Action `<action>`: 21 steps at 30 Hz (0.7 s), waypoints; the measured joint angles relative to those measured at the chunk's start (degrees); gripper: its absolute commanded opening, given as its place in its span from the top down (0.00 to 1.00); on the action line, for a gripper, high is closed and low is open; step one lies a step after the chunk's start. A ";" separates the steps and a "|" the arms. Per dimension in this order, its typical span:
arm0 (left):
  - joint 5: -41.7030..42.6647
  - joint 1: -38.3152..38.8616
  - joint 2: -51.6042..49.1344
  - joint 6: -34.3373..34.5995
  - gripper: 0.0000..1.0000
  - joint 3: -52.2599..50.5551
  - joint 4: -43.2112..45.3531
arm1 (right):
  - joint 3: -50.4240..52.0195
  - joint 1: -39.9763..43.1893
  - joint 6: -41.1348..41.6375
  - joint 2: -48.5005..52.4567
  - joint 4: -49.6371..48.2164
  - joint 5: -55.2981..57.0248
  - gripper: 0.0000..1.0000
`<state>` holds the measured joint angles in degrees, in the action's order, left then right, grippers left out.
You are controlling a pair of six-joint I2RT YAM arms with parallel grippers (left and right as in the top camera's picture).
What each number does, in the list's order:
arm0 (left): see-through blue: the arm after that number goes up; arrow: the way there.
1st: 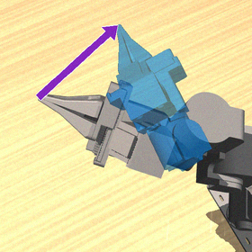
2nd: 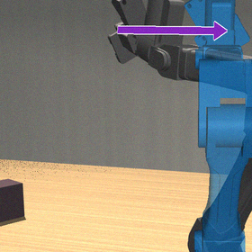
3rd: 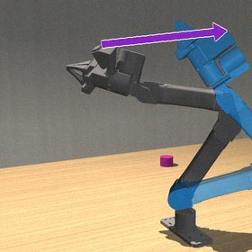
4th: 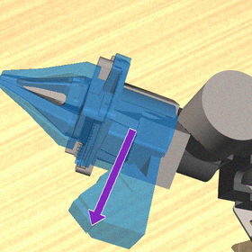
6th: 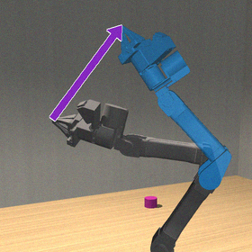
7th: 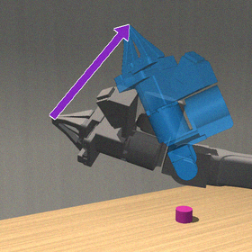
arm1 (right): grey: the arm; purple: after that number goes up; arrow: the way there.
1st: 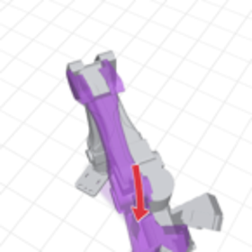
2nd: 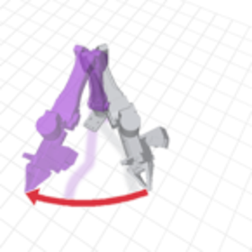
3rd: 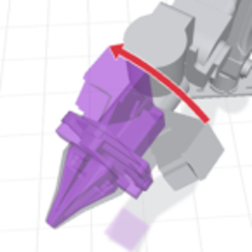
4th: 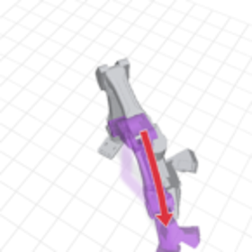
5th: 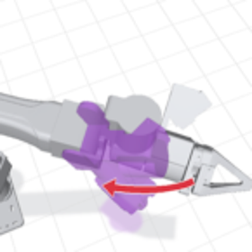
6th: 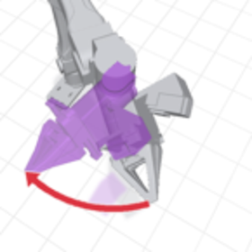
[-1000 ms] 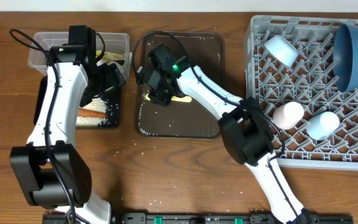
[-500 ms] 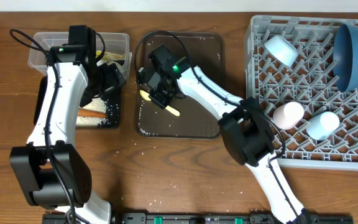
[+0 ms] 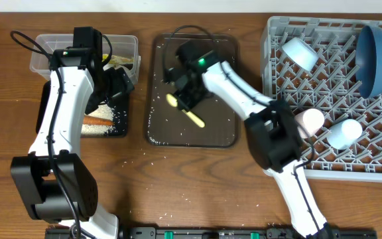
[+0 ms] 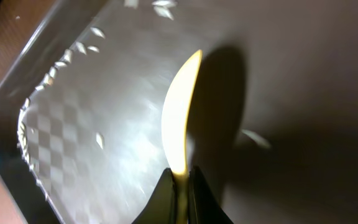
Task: Sort waste into correct bins and load items into the dishwasher rack
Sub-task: 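Place the yellow spoon upright in the dish rack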
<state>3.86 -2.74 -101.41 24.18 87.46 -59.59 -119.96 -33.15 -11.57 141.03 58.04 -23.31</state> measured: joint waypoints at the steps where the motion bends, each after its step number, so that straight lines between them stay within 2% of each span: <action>1: 0.00 0.00 0.00 0.00 0.04 0.00 0.00 | -0.02 1.18 0.59 -1.09 1.09 0.13 0.99; 7: 0.00 0.00 0.00 0.00 0.04 0.00 0.00 | -0.42 9.53 5.62 -13.40 3.58 3.45 0.99; 13: 0.00 0.00 0.00 0.00 0.04 0.00 0.00 | -3.30 20.22 13.57 -26.49 6.67 13.90 0.99; 21: 0.00 0.00 0.00 0.00 0.04 0.00 0.00 | 0.50 28.15 17.22 -25.00 9.44 21.24 0.99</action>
<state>3.86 -2.74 -101.41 24.18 87.46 -59.59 -119.46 -4.99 5.65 116.03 67.48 -2.07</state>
